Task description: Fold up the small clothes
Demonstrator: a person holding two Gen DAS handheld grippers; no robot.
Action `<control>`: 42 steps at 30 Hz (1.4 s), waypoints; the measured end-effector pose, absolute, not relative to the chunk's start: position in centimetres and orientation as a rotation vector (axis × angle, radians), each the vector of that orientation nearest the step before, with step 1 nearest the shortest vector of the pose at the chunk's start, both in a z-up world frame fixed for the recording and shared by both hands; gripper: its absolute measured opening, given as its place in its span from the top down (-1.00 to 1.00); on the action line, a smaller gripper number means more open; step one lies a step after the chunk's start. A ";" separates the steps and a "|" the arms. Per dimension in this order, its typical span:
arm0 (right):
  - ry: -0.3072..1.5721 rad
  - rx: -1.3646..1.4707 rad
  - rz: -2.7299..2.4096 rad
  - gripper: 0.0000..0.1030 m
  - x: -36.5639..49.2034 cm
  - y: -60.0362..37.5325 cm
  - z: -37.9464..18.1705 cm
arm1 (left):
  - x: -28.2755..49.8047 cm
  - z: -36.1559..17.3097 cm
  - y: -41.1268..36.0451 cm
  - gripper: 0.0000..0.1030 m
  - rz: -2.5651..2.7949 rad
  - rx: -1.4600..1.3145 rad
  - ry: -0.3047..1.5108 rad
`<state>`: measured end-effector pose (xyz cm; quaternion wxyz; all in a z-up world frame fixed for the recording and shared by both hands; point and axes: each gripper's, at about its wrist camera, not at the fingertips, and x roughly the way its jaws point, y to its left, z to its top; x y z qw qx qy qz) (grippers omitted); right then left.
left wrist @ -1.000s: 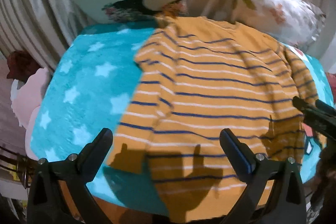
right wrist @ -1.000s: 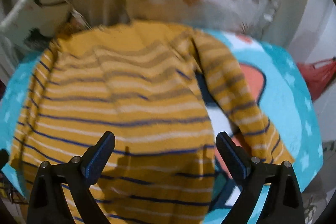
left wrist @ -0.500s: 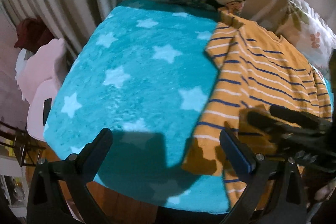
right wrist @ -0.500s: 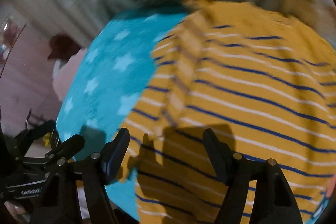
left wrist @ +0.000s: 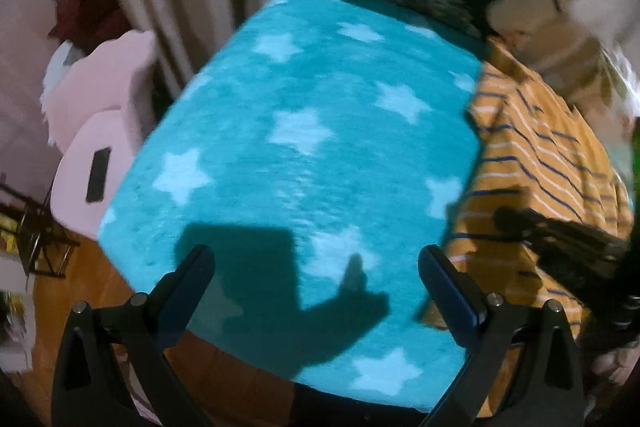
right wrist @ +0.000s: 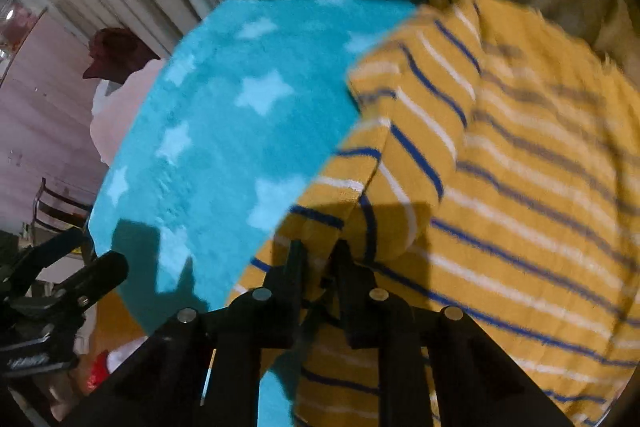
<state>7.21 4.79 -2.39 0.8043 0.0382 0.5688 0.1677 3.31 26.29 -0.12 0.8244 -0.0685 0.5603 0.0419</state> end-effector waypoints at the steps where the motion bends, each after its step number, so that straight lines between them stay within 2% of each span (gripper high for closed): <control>1: 1.210 0.069 0.371 0.69 7.6 5.5 -1.9 | 3.3 -0.1 27.2 -0.97 0.102 -0.161 1.186; 11: 1.138 -0.136 0.555 0.71 13.7 18.4 0.1 | 0.4 1.0 38.2 -0.97 0.321 -0.315 1.124; 16: 1.104 -0.261 0.604 0.73 14.5 24.7 -0.7 | -1.1 0.8 40.3 -0.97 0.362 -0.356 1.131; 20: 1.127 -0.178 0.615 0.73 15.5 24.1 -0.6 | -1.5 0.6 40.3 -0.97 0.368 -0.357 1.136; 25: 1.108 -0.033 0.605 0.74 16.1 17.9 2.0 | 0.0 0.2 38.7 -0.97 0.310 -0.353 1.139; 31: 1.049 0.179 0.456 0.74 15.8 2.1 4.9 | 3.1 -0.1 32.7 -0.97 0.172 -0.326 1.153; 35: 1.065 0.246 0.229 0.74 15.4 -11.4 2.9 | 4.1 -0.2 27.9 -0.97 0.113 -0.301 1.169; 42: 1.131 0.413 -0.125 0.68 15.2 -28.6 -2.5 | 3.9 -0.6 20.0 -0.97 0.041 -0.232 1.195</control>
